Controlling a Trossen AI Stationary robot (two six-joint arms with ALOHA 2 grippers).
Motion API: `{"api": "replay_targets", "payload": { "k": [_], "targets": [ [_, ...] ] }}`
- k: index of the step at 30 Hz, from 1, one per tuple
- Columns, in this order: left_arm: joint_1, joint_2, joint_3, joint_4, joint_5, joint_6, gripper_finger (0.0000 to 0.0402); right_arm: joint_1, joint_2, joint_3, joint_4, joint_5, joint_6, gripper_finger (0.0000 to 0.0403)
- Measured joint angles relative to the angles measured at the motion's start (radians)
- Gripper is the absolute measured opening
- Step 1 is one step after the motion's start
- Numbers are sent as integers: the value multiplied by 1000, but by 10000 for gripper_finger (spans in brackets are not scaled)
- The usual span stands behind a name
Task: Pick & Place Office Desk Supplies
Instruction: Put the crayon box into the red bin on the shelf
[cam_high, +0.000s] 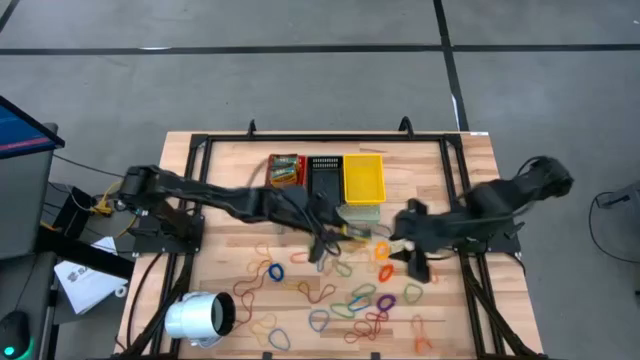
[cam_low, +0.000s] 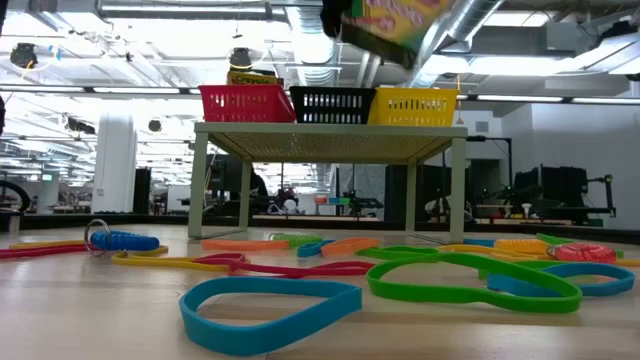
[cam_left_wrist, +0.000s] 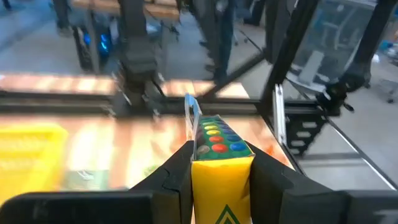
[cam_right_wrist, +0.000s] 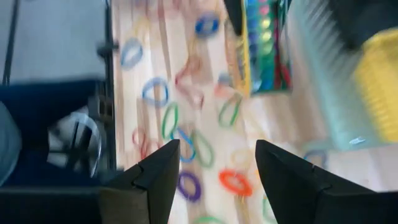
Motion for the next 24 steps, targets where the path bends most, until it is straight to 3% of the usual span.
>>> {"api": "replay_targets", "payload": {
  "k": [6, 10, 15, 24],
  "targets": [
    [51, -291, -106, -77, -72, 115, 99, 225, -133, 0, 7, 400, 36, 205],
    [91, -507, -246, -15, -166, 176, 104, 345, -157, 0, 1, 567, 69, 205],
    [110, -674, -477, 182, -201, 236, 103, 382, -138, 0, 0, 638, 72, 205],
    [119, -700, -845, 614, -313, 332, 104, 386, -85, 0, 0, 635, 87, 205]
  ]
}}
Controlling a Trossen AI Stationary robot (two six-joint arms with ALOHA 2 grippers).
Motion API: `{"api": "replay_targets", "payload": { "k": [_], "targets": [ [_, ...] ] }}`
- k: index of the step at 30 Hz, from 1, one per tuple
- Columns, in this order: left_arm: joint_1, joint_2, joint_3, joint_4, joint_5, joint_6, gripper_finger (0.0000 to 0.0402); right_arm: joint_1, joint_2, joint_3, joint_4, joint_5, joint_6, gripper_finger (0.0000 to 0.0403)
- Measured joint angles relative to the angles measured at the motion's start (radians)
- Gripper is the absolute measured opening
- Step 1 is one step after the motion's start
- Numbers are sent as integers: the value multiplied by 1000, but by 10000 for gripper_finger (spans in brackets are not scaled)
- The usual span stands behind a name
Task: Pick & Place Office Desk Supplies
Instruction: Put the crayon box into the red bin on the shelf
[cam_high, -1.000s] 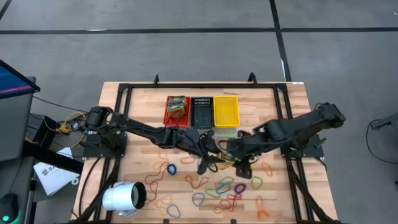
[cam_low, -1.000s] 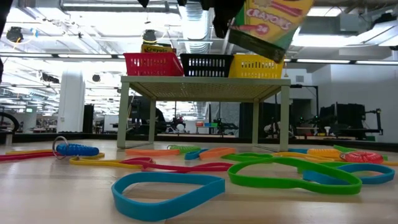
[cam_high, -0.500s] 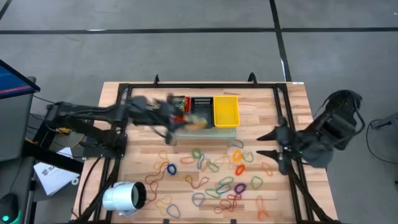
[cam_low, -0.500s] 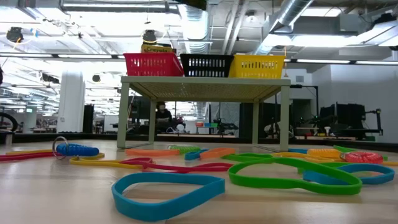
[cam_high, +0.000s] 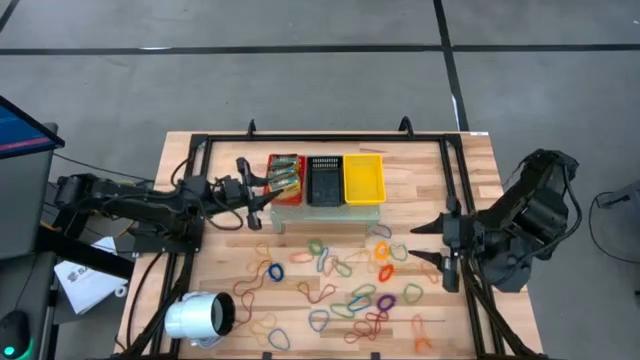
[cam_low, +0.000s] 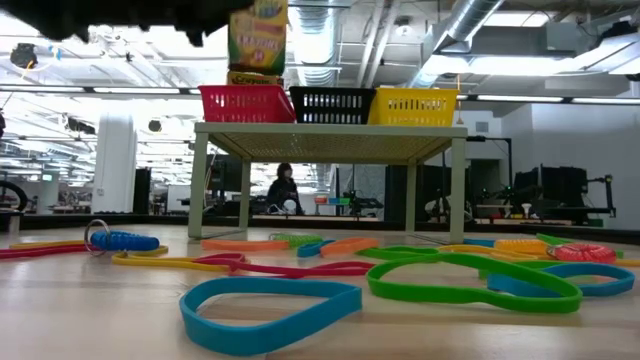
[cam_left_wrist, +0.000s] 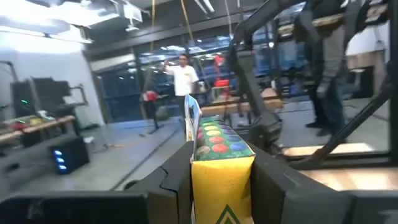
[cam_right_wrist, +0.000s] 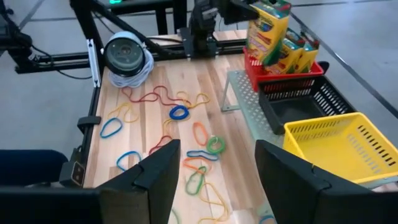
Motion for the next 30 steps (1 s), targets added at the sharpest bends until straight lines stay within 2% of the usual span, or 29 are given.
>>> {"api": "replay_targets", "payload": {
  "k": [4, 11, 24, 30],
  "targets": [
    [8, -21, -32, 90, -19, 46, 103, 12, 13, 0, 0, -3, 0, 205],
    [8, -7, -37, -24, 19, 16, 102, 11, 11, 0, 0, -3, 9, 205],
    [17, -6, -36, -28, 27, 55, 102, 11, 11, 0, 1, -10, 35, 205],
    [77, -6, -36, -45, 77, 54, 102, 11, 11, 0, 1, -10, 36, 205]
  ]
}}
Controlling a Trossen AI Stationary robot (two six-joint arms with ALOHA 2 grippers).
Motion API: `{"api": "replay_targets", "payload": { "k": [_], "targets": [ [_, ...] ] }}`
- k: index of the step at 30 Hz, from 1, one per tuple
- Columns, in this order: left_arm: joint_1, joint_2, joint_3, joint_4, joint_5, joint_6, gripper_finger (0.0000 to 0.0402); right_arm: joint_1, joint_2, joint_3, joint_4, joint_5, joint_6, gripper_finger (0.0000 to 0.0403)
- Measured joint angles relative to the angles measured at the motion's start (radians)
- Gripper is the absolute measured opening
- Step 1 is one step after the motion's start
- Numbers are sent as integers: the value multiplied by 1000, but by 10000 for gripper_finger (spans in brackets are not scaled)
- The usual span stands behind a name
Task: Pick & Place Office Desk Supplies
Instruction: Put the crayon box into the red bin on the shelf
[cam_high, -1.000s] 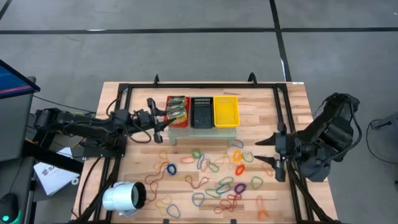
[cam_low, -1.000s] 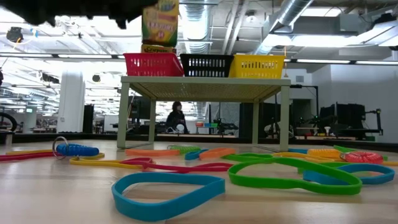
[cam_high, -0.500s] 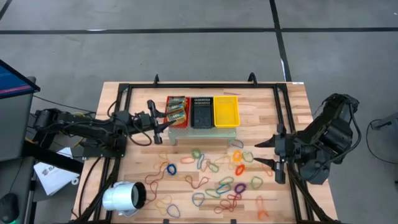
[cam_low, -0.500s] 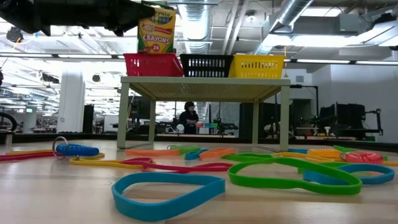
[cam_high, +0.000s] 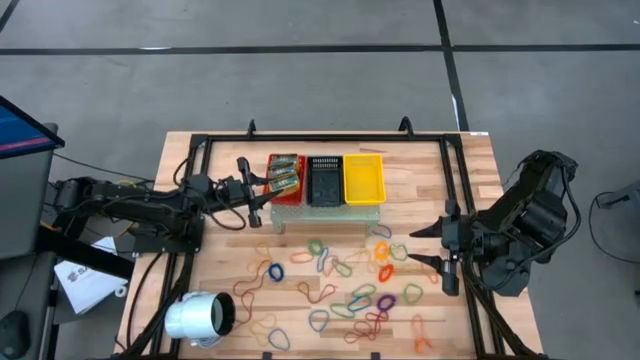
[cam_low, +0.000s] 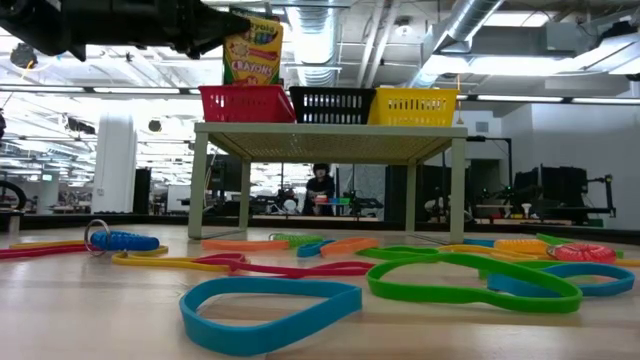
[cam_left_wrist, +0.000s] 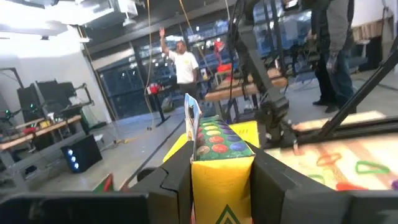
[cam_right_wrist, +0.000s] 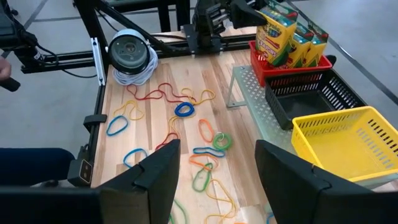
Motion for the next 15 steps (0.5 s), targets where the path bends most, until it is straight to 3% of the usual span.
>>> {"api": "replay_targets", "payload": {
  "k": [8, 15],
  "targets": [
    [76, 0, 0, -83, 92, -57, 102, 0, 0, 0, 0, -3, 10, 205],
    [79, 0, 0, -110, 97, -67, 102, 0, 0, 0, 0, -3, 10, 205]
  ]
}}
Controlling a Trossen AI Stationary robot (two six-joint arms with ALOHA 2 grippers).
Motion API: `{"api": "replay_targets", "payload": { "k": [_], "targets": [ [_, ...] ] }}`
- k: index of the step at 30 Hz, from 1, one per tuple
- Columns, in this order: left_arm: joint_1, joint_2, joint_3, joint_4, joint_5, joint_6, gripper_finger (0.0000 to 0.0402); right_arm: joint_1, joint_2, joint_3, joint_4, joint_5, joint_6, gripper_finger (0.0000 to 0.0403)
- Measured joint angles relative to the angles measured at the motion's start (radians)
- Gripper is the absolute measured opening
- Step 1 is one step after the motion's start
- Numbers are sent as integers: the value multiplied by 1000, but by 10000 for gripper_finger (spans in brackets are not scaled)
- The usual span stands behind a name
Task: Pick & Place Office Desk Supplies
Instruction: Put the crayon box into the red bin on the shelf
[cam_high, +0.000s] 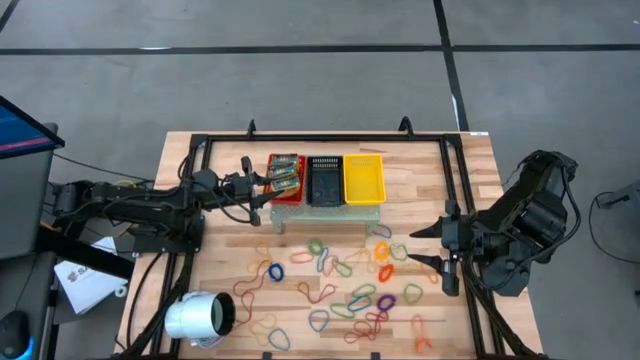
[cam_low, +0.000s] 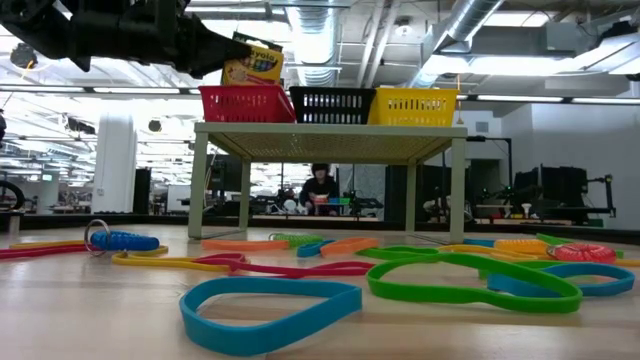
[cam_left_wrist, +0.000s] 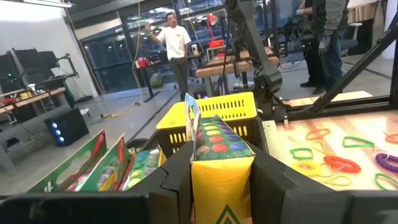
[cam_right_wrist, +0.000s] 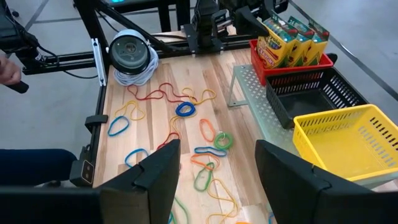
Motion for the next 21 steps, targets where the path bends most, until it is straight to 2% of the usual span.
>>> {"api": "replay_targets", "payload": {
  "k": [6, 15, 21],
  "targets": [
    [0, 1, -3, 4, 0, -19, 102, 0, 0, 0, 0, 0, 11, 205],
    [0, 11, -82, 110, -1, -66, 102, 0, 0, 0, 2, 0, 11, 205],
    [0, 11, -84, 103, -2, -69, 109, 0, 0, 0, 12, 0, 10, 205]
  ]
}}
